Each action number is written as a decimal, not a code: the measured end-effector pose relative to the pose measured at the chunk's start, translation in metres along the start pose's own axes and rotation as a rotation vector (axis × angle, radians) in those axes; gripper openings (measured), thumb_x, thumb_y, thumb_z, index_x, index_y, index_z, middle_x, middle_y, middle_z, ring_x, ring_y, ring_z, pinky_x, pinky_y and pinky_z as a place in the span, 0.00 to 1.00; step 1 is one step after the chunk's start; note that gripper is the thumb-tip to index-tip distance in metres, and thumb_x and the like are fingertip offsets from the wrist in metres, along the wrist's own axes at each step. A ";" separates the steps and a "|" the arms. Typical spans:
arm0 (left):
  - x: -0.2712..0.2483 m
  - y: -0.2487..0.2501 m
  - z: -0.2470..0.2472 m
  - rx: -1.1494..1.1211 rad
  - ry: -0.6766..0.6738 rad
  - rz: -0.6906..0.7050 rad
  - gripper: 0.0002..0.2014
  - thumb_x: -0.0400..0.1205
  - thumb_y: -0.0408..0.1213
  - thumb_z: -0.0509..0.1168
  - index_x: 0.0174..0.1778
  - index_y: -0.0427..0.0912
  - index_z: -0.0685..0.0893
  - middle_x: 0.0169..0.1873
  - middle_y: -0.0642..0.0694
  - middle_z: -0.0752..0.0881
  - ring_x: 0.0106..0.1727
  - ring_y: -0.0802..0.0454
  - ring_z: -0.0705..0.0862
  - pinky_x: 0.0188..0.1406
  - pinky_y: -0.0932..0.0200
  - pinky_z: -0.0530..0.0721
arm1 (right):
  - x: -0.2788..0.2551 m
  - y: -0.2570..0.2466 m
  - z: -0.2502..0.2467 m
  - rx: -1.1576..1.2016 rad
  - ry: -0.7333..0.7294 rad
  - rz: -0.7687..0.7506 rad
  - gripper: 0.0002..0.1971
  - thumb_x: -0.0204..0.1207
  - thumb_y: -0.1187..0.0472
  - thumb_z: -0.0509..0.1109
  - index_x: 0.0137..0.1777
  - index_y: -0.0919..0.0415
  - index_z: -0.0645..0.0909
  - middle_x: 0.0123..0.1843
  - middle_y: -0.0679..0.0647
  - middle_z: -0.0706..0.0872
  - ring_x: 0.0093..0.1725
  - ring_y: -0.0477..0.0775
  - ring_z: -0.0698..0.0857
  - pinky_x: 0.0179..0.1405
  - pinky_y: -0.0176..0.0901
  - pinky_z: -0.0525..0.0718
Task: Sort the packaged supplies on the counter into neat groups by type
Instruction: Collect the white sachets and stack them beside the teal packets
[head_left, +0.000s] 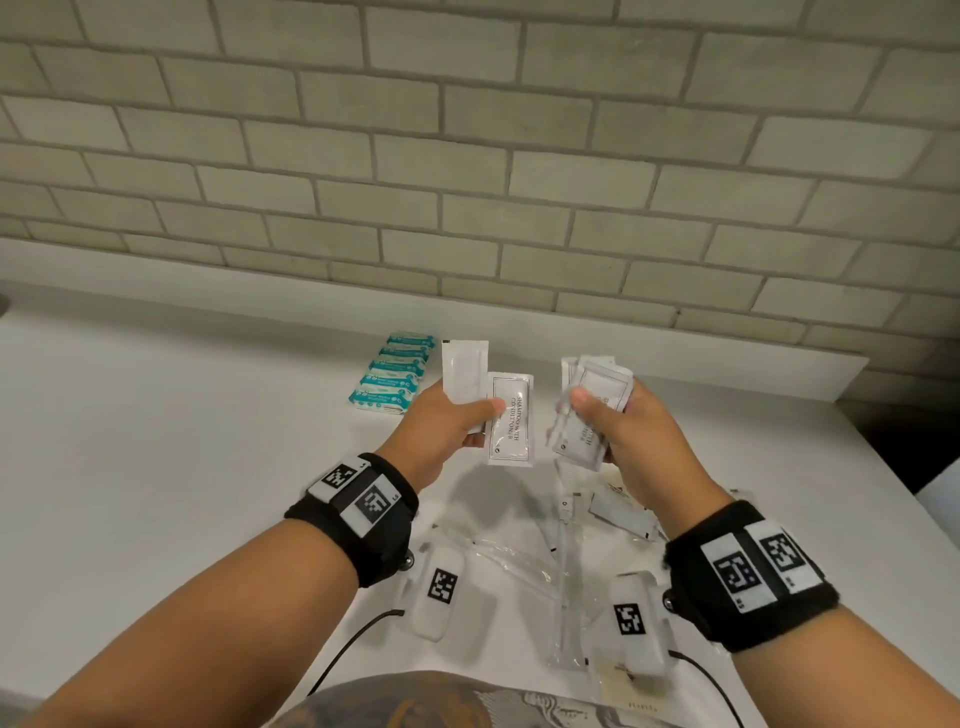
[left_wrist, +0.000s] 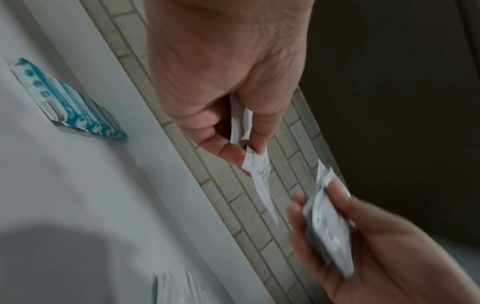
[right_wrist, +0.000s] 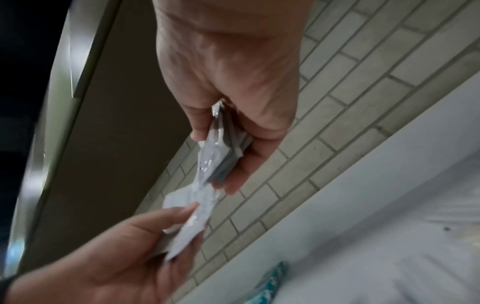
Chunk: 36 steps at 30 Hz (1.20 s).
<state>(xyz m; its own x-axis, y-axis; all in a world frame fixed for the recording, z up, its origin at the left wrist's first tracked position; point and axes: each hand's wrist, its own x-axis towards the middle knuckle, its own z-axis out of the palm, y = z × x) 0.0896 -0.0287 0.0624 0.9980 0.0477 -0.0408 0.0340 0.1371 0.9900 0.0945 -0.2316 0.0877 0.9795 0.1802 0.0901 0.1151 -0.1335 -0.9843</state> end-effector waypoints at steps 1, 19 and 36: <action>-0.001 0.001 0.003 -0.005 -0.010 0.018 0.10 0.81 0.28 0.68 0.56 0.42 0.83 0.51 0.43 0.90 0.52 0.44 0.89 0.49 0.52 0.89 | 0.002 -0.001 0.005 0.035 -0.028 0.017 0.11 0.79 0.54 0.71 0.60 0.49 0.82 0.54 0.52 0.91 0.54 0.54 0.90 0.57 0.57 0.86; 0.002 0.000 -0.005 0.185 -0.009 -0.053 0.19 0.85 0.53 0.58 0.60 0.41 0.79 0.31 0.51 0.75 0.29 0.57 0.70 0.28 0.62 0.66 | 0.016 0.022 0.006 0.238 0.147 0.147 0.23 0.71 0.75 0.74 0.64 0.59 0.76 0.55 0.62 0.87 0.49 0.68 0.88 0.54 0.72 0.85; -0.006 0.005 0.006 0.333 -0.017 0.009 0.16 0.85 0.39 0.61 0.69 0.48 0.71 0.62 0.49 0.81 0.57 0.53 0.82 0.59 0.50 0.84 | 0.019 0.007 0.015 0.357 -0.005 0.121 0.13 0.81 0.66 0.66 0.65 0.60 0.80 0.55 0.56 0.90 0.55 0.56 0.89 0.57 0.54 0.85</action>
<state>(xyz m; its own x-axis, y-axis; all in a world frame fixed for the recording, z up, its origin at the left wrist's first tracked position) 0.0836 -0.0341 0.0681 0.9990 0.0308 -0.0323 0.0377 -0.1942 0.9802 0.1120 -0.2147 0.0800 0.9815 0.1890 -0.0303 -0.0674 0.1934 -0.9788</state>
